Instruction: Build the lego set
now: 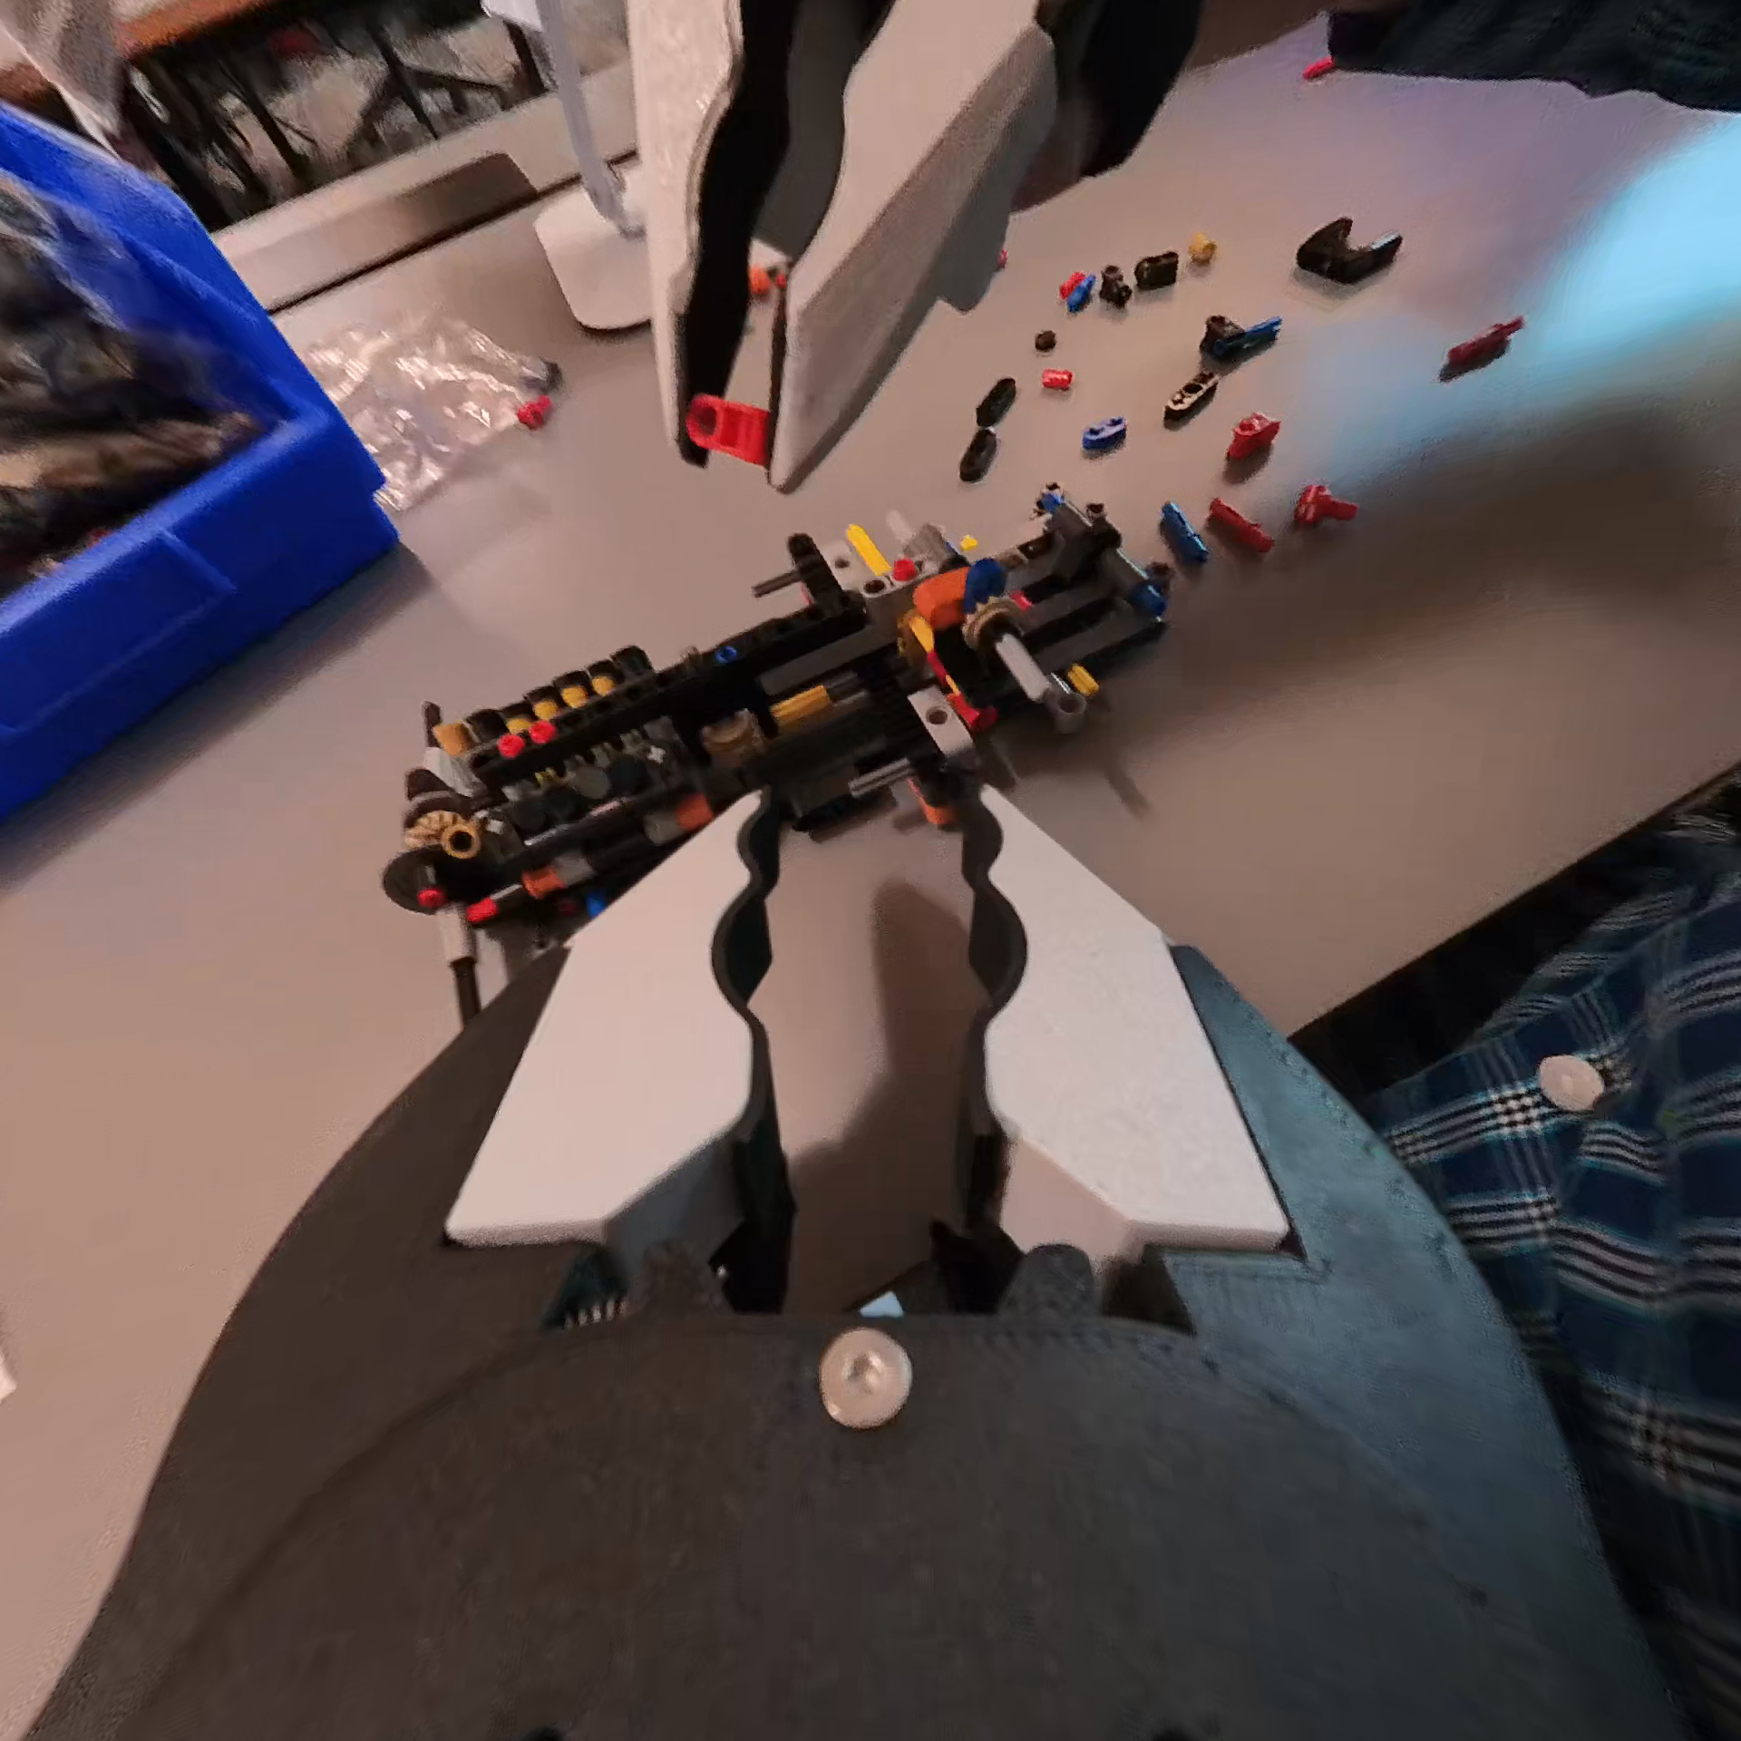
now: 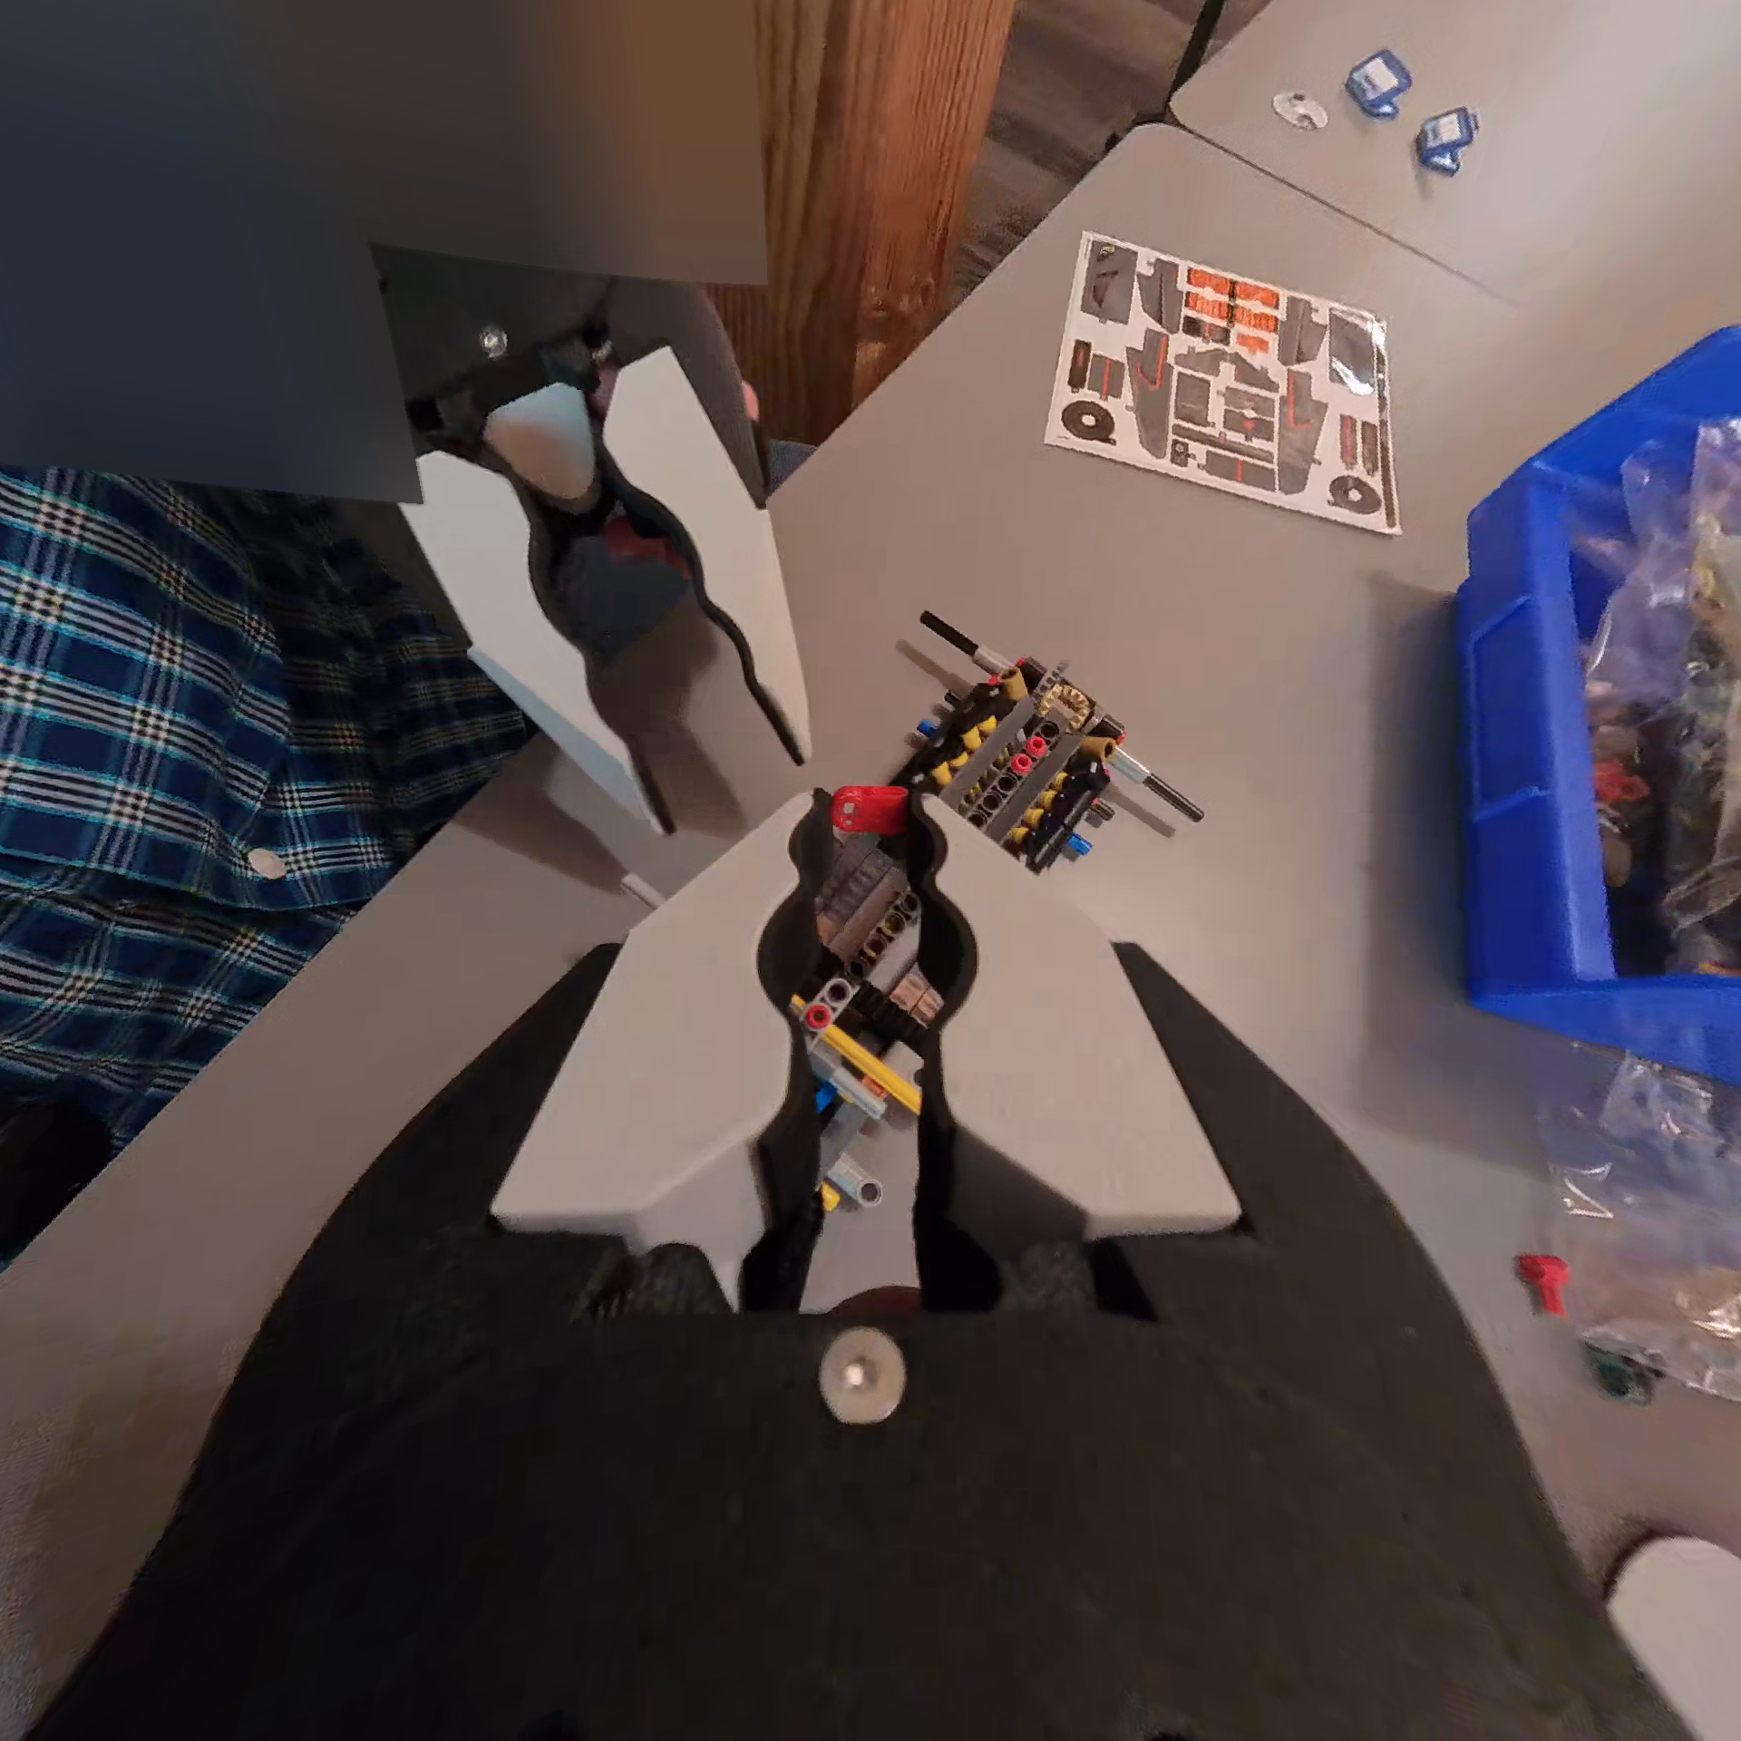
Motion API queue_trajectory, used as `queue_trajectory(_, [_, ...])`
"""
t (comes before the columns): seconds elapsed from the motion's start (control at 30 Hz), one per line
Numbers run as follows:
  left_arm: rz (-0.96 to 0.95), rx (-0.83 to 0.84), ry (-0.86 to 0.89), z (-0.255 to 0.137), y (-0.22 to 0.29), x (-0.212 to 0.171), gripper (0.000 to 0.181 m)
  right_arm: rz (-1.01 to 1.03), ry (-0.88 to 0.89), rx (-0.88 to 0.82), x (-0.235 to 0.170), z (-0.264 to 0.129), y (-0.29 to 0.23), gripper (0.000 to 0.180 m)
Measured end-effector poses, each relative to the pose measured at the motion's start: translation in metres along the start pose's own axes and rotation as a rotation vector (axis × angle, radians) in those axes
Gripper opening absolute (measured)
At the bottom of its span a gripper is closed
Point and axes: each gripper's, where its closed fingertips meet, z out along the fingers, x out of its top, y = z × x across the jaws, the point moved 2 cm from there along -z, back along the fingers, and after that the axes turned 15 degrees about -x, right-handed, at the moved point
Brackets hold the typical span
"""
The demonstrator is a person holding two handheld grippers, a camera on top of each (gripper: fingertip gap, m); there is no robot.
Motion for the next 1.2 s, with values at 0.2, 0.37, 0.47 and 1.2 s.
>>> queue_trajectory(0.2, [-0.082, -0.064, -0.062, 0.019, 0.002, -0.012, 0.044, 0.108, 0.003, -0.01, -0.014, 0.001, 0.015, 0.012])
queue_trajectory(0.37, [-0.116, -0.072, -0.1, 0.026, 0.0, -0.012, 0.036, 0.188, 0.027, -0.02, -0.023, 0.001, 0.021, 0.012])
queue_trajectory(0.47, [-0.117, -0.07, -0.133, 0.029, -0.002, -0.014, 0.031, 0.216, 0.03, -0.017, -0.03, 0.004, 0.02, 0.012])
queue_trajectory(1.2, [-0.172, -0.077, -0.125, 0.029, -0.012, -0.007, 0.033, 0.293, 0.042, -0.036, -0.059, -0.004, 0.029, 0.013])
